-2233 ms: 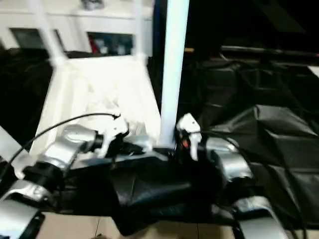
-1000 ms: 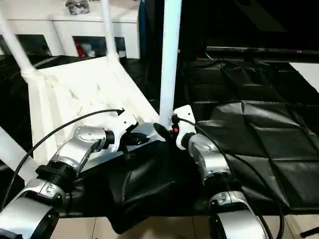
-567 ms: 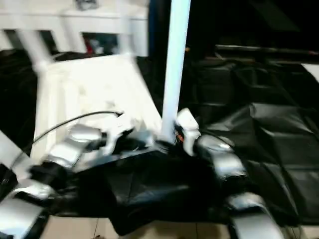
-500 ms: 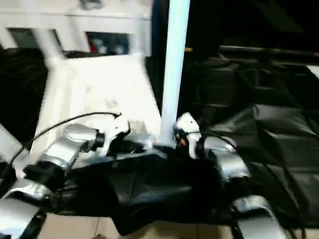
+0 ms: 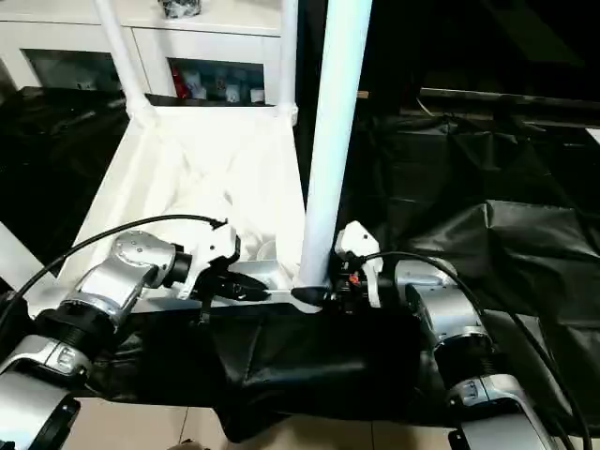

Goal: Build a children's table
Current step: Rotate leg to tighten

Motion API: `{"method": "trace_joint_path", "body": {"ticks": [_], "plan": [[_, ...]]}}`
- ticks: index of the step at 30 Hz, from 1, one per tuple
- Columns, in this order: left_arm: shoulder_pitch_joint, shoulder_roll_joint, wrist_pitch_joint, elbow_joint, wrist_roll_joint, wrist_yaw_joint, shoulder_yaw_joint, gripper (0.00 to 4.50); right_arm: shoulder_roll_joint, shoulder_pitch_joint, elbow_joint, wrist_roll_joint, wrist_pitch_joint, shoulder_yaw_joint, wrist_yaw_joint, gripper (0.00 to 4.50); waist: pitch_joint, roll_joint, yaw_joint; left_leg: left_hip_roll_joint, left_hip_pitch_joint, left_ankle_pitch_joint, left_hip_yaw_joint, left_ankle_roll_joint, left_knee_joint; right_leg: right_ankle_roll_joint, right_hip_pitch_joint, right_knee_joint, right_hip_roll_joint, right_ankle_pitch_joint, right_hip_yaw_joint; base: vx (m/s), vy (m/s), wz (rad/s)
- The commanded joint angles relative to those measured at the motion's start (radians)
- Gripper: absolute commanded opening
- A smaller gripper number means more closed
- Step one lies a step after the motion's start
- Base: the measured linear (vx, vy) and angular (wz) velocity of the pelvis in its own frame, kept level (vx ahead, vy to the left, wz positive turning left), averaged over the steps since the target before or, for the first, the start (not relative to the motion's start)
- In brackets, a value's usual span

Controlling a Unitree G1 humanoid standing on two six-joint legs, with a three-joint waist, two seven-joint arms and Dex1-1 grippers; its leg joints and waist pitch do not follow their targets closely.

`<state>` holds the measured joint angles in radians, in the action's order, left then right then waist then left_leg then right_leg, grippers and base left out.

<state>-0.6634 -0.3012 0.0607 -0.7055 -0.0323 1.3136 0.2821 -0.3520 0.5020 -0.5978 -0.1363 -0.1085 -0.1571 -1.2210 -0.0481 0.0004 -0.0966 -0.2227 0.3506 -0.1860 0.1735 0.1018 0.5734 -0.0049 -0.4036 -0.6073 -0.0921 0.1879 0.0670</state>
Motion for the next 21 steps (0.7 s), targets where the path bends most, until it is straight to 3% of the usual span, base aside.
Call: {"method": "trace_joint_path", "body": {"ticks": [1, 6, 11, 15, 20, 21], "plan": [[-0.018, 0.027, -0.013, 0.0, 0.012, -0.023, 0.004, 0.0, 0.029, -0.029, 0.01, -0.002, -0.03, -0.051, -0.026, 2.75, 0.062, -0.01, 0.002, -0.006, 0.002, -0.158, 0.013, -0.067, -0.059, -0.254, 0.056, 0.063, -0.039, 0.117, -0.036, 0.0, 0.0, 0.0], [-0.021, 0.048, -0.006, -0.01, -0.001, -0.091, -0.004, 0.0, 0.062, -0.035, -0.022, 0.016, -0.023, -0.024, 0.083, 2.67, 0.058, -0.008, 0.002, -0.006, 0.001, -0.187, 0.012, -0.055, -0.063, -0.238, 0.055, 0.07, -0.04, 0.179, -0.036, 0.0, 0.0, 0.0], [-0.03, 0.094, 0.013, -0.018, -0.019, -0.193, -0.012, 0.0, 0.13, 0.009, -0.129, 0.057, -0.015, 0.032, 0.34, 2.66, 0.05, -0.004, 0.019, -0.003, -0.003, -0.277, 0.005, -0.008, -0.073, -0.171, 0.045, 0.093, -0.045, 0.392, -0.037, 0.0, 0.0, 0.0], [-0.034, 0.164, 0.039, -0.027, -0.034, -0.307, -0.012, 0.0, 0.2, 0.054, -0.224, 0.088, -0.025, 0.063, 0.571, 2.66, 0.05, -0.001, 0.038, 0.002, 0.0, -0.29, 0.001, 0.006, -0.073, -0.156, 0.045, 0.096, -0.042, 0.415, -0.033, 0.0, 0.0, 0.0], [-0.022, 0.229, 0.065, -0.015, -0.046, -0.377, 0.005, 0.0, 0.281, 0.087, -0.273, 0.09, -0.028, 0.08, 0.695, 2.66, 0.053, -0.001, 0.056, 0.003, 0.001, -0.29, 0.002, -0.012, -0.071, -0.175, 0.044, 0.095, -0.038, 0.363, -0.034, 0.0, 0.0, 0.0], [-0.02, 0.232, 0.065, -0.013, -0.047, -0.379, 0.008, 0.0, 0.285, 0.089, -0.275, 0.091, -0.025, 0.077, 0.695, 3.22, 0.053, -0.001, 0.056, 0.003, 0.001, -0.29, 0.002, -0.012, -0.071, -0.175, 0.044, 0.095, -0.038, 0.363, -0.034, 0.0, 0.0, 0.0]]}}
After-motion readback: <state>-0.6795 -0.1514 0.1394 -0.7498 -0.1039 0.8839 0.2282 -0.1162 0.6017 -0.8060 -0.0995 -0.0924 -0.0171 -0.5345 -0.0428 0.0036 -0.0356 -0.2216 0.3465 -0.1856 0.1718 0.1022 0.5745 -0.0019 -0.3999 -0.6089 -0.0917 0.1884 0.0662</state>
